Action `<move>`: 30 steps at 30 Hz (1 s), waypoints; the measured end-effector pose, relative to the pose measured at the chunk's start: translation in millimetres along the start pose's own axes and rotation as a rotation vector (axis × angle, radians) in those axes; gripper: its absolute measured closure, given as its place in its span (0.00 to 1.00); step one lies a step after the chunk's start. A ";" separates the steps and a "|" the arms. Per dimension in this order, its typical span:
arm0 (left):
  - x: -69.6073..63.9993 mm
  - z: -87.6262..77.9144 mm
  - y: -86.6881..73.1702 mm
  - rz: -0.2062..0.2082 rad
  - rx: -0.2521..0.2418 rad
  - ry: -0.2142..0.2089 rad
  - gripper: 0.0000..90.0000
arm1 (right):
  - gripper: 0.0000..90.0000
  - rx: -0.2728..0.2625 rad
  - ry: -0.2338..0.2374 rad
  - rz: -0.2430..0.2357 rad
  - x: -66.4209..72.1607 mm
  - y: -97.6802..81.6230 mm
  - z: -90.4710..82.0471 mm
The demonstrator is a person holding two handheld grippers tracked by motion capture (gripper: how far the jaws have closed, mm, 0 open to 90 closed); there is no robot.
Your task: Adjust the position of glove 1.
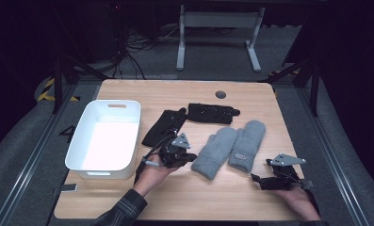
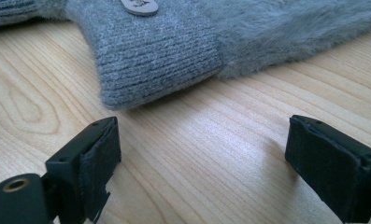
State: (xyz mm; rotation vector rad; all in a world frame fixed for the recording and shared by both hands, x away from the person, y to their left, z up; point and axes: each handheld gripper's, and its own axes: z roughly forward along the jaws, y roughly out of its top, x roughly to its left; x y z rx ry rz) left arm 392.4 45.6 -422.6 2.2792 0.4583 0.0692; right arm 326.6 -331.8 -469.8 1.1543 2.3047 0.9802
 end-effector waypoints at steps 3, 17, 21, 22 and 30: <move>3.3 10.5 12.0 0.008 -0.010 -0.022 1.00 | 0.12 0.000 0.000 0.000 0.0 0.0 0.0; 11.5 68.4 45.3 0.056 0.082 -0.040 1.00 | 0.12 -0.001 -0.003 0.001 -0.3 0.4 0.5; 11.6 72.5 43.8 0.050 0.104 -0.034 1.00 | 0.12 -0.001 -0.003 0.001 -0.3 0.3 0.5; 11.4 71.4 43.2 0.049 0.110 -0.033 1.00 | 0.12 -0.001 -0.003 0.001 -0.3 0.3 0.5; 7.8 60.3 31.5 0.028 0.120 -0.040 1.00 | 0.12 -0.001 -0.003 0.002 -0.4 0.4 0.6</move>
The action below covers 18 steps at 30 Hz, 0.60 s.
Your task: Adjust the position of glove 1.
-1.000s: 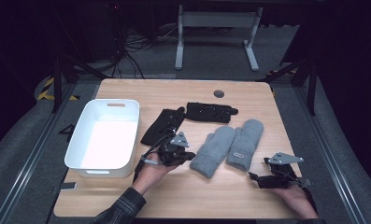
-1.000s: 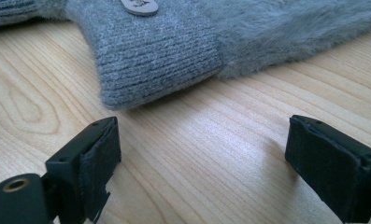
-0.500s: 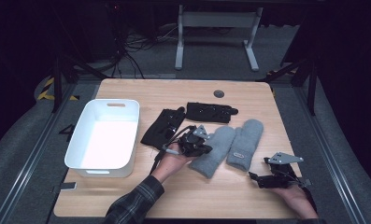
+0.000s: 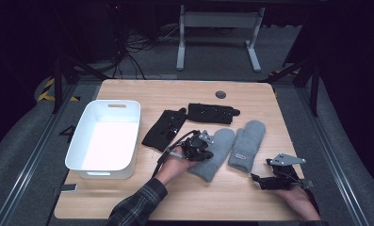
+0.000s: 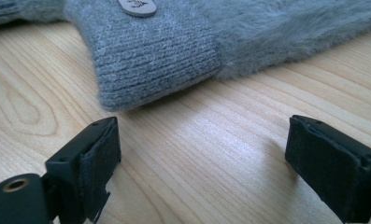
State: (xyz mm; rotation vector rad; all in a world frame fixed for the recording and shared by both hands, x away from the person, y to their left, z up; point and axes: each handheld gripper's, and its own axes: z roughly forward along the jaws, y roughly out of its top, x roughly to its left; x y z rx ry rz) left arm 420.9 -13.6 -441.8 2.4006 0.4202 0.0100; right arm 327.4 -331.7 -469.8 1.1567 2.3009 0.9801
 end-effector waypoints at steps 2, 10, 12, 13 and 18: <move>-2.6 -2.6 -2.1 0.004 0.010 0.005 1.00 | 0.12 0.000 -0.002 0.000 0.1 0.0 0.1; -15.4 -15.5 -18.4 0.000 0.020 0.001 1.00 | 0.12 0.000 -0.002 0.002 0.0 0.2 0.3; -18.2 -18.6 -22.0 0.002 0.024 0.002 1.00 | 0.12 0.000 -0.002 0.002 -0.1 0.2 0.3; -20.1 -20.1 -24.0 0.003 0.026 -0.003 1.00 | 0.12 0.000 -0.002 0.002 0.0 0.2 0.3; -29.9 -27.5 -33.4 0.002 0.012 -0.002 1.00 | 0.12 0.000 -0.002 0.002 0.0 0.2 0.3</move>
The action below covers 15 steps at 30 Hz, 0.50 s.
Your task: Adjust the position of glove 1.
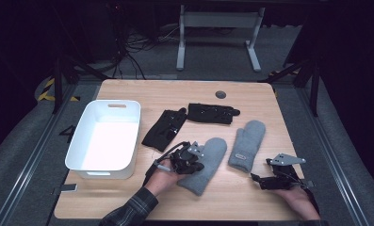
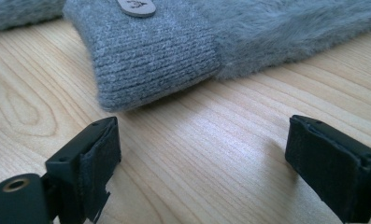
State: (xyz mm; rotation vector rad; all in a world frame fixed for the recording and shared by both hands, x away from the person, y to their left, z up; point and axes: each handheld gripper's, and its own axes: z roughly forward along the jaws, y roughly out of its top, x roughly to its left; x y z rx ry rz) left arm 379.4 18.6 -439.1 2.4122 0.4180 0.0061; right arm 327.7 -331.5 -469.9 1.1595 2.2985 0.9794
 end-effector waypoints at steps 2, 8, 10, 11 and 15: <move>-2.5 -6.6 -1.7 0.002 -0.017 0.004 1.00 | 0.12 0.000 0.000 0.000 0.0 0.0 0.0; -7.5 -31.2 -18.5 -0.023 -0.032 0.051 1.00 | 0.12 0.000 0.000 0.000 0.0 0.0 0.0; -7.2 -34.7 -23.9 -0.039 -0.031 0.060 1.00 | 0.12 0.000 0.000 0.000 0.0 0.0 0.0; -6.9 -37.3 -28.4 -0.050 -0.034 0.064 1.00 | 0.12 0.000 0.000 0.000 0.0 0.0 0.0; -5.8 -45.0 -44.2 -0.082 -0.037 0.074 1.00 | 0.12 0.000 0.000 0.000 0.0 0.0 0.0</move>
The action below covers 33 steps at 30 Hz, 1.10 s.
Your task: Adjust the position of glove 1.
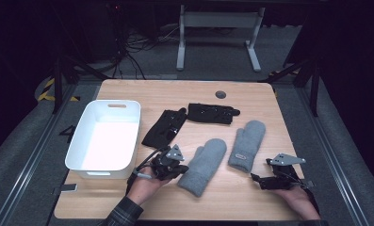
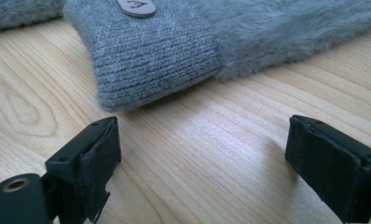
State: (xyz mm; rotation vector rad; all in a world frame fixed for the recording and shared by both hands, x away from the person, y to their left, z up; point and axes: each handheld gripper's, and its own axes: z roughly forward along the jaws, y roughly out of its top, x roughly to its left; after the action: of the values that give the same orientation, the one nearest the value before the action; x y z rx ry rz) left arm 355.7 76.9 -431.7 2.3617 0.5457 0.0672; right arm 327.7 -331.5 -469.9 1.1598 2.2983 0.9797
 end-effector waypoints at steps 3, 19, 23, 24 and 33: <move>2.9 -3.5 -12.7 -0.032 0.011 0.007 1.00 | 0.12 0.000 0.000 0.001 0.0 0.1 0.1; -11.4 11.2 -11.2 0.011 0.053 -0.082 1.00 | 0.12 0.000 0.000 0.002 0.0 0.3 0.3; -16.6 14.6 -7.4 0.036 0.058 -0.110 1.00 | 0.12 0.000 0.000 0.002 0.0 0.3 0.3; -18.1 15.2 -6.0 0.038 0.062 -0.122 1.00 | 0.12 0.000 0.000 0.002 0.0 0.3 0.3; -29.6 29.8 6.0 0.074 0.048 -0.174 1.00 | 0.12 0.000 -0.001 0.003 0.1 0.4 0.4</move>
State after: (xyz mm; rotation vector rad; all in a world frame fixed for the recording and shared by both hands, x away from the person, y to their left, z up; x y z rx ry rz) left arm 336.8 42.2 -447.2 2.4053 0.3790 -0.1181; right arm 328.1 -331.1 -469.8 1.1644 2.2963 0.9798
